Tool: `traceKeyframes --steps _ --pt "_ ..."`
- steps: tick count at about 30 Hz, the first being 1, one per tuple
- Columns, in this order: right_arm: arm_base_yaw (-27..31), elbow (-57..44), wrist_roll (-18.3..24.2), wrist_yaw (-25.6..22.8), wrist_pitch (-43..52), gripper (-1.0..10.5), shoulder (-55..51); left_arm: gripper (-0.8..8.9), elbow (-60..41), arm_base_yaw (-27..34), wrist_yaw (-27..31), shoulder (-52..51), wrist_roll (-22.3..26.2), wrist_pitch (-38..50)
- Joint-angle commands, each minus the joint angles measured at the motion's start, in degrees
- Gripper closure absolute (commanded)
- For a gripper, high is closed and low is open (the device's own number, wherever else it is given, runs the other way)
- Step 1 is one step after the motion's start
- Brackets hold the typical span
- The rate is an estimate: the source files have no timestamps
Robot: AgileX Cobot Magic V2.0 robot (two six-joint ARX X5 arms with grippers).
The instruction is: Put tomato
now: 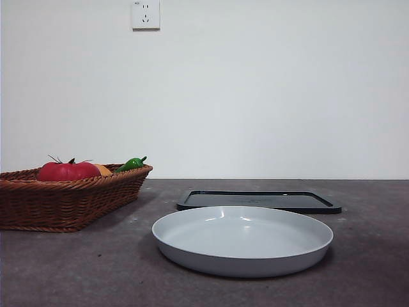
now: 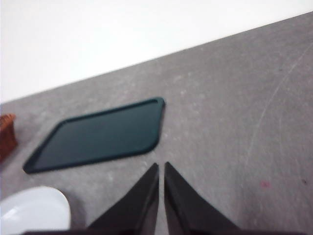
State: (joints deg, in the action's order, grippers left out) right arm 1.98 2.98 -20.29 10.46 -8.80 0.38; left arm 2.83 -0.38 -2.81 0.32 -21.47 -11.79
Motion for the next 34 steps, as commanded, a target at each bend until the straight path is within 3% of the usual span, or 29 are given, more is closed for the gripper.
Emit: traceKeyframes --steps 1,10,17,30,34 --pt "0.04 3.39 -1.64 0.02 0.52 9.4 -0.11 7.98 2.73 0.09 0.02 0.00 -1.79 0.26" --pt "0.04 16.74 0.42 1.03 -8.28 9.4 4.00 7.98 16.06 0.09 0.00 4.59 -1.66 -7.58" --pt "0.02 28.11 5.11 5.31 -15.17 9.4 12.57 7.98 29.33 0.09 -3.17 13.51 5.29 -15.02" --pt "-1.64 49.37 13.60 20.00 -33.16 9.4 30.84 7.98 44.54 -0.07 -26.34 31.21 15.43 -27.06" --pt "-4.37 53.72 15.26 23.21 -38.82 9.4 34.80 7.98 47.69 -0.22 -30.08 34.71 18.34 -31.71"
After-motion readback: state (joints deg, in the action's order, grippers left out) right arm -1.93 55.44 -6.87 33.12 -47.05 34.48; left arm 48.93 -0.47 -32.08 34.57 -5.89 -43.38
